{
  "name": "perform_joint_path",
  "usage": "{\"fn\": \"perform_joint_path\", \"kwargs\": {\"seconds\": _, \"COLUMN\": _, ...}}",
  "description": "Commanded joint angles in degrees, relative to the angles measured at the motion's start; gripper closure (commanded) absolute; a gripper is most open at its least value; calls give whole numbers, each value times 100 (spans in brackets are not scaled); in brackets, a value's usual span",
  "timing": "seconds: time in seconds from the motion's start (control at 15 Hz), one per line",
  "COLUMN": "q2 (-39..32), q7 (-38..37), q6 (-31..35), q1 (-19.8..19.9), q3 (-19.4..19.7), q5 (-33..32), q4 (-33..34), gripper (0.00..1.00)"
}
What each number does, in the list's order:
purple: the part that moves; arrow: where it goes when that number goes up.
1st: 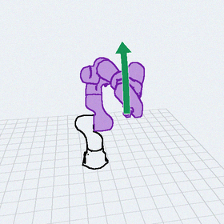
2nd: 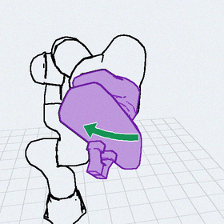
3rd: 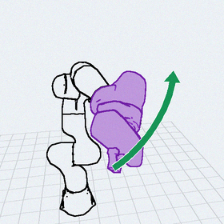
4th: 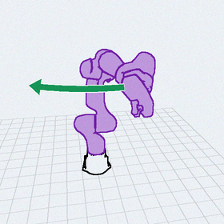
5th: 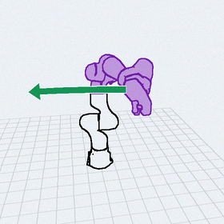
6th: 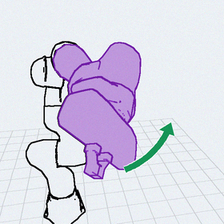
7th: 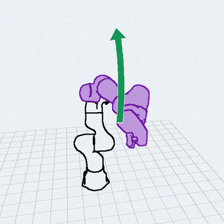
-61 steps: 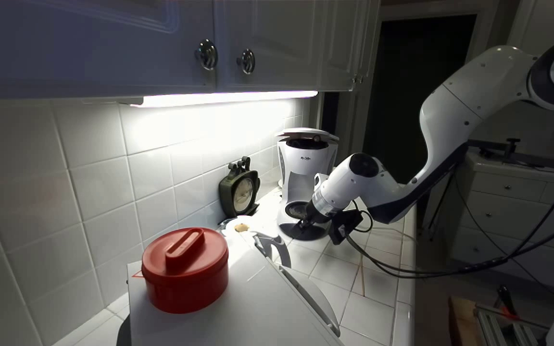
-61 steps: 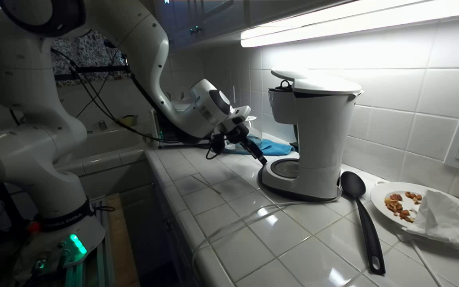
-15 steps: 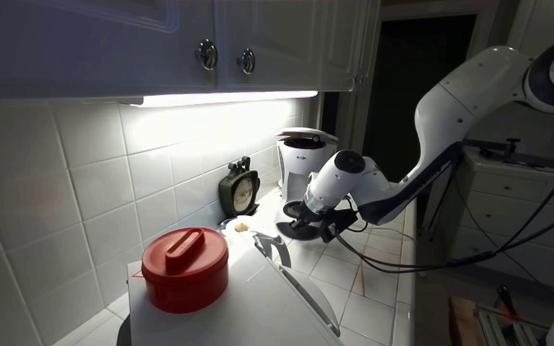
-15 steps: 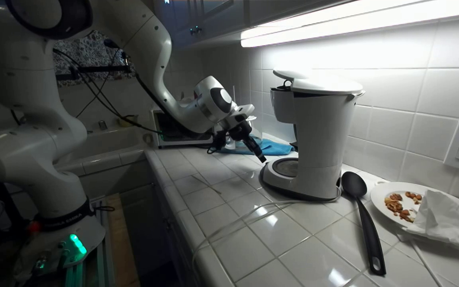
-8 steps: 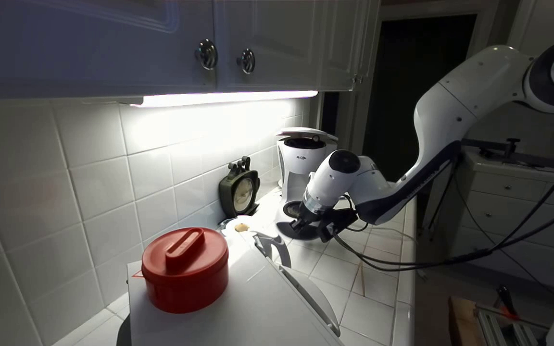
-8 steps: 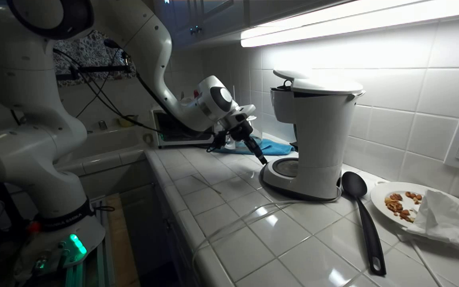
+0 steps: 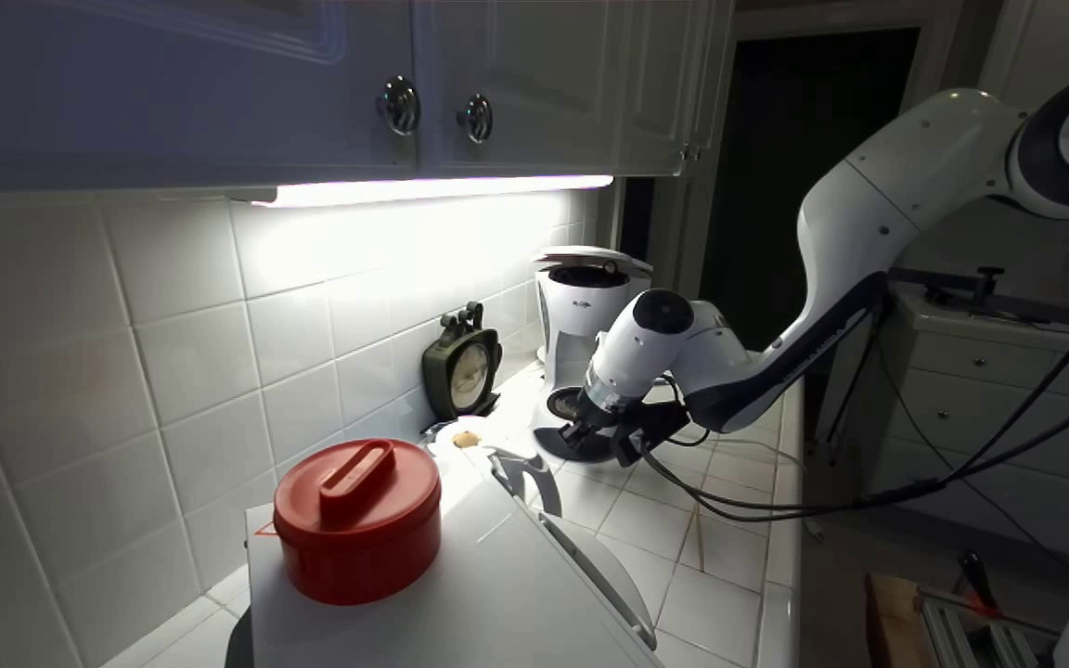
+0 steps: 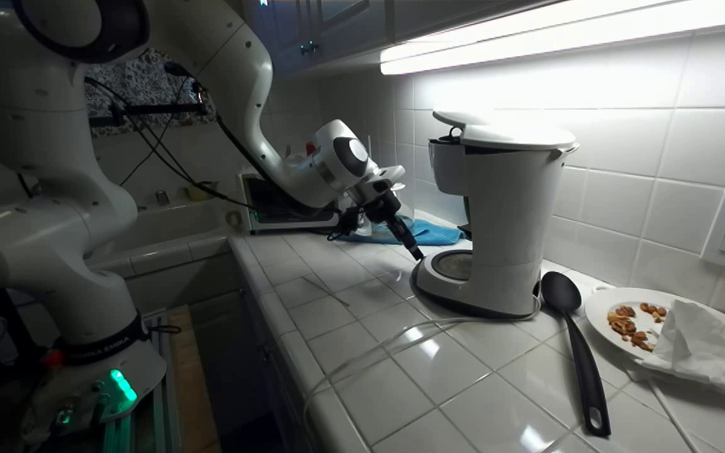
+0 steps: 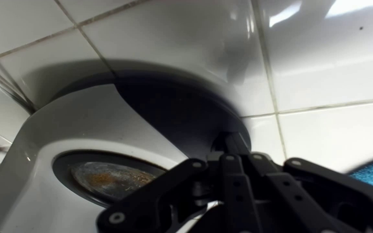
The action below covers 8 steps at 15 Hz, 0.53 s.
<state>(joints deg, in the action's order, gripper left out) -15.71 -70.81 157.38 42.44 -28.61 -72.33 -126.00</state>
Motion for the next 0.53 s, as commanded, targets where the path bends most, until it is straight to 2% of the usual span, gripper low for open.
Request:
{"fn": "perform_joint_path", "kwargs": {"seconds": 0.0, "q2": -153, "q7": 152, "q6": -105, "q1": 52, "q3": 43, "q5": 128, "q4": 75, "gripper": 100}}
{"fn": "perform_joint_path", "kwargs": {"seconds": 0.47, "q2": -209, "q7": 153, "q6": -89, "q1": 142, "q3": 96, "q5": 178, "q4": 54, "gripper": 100}}
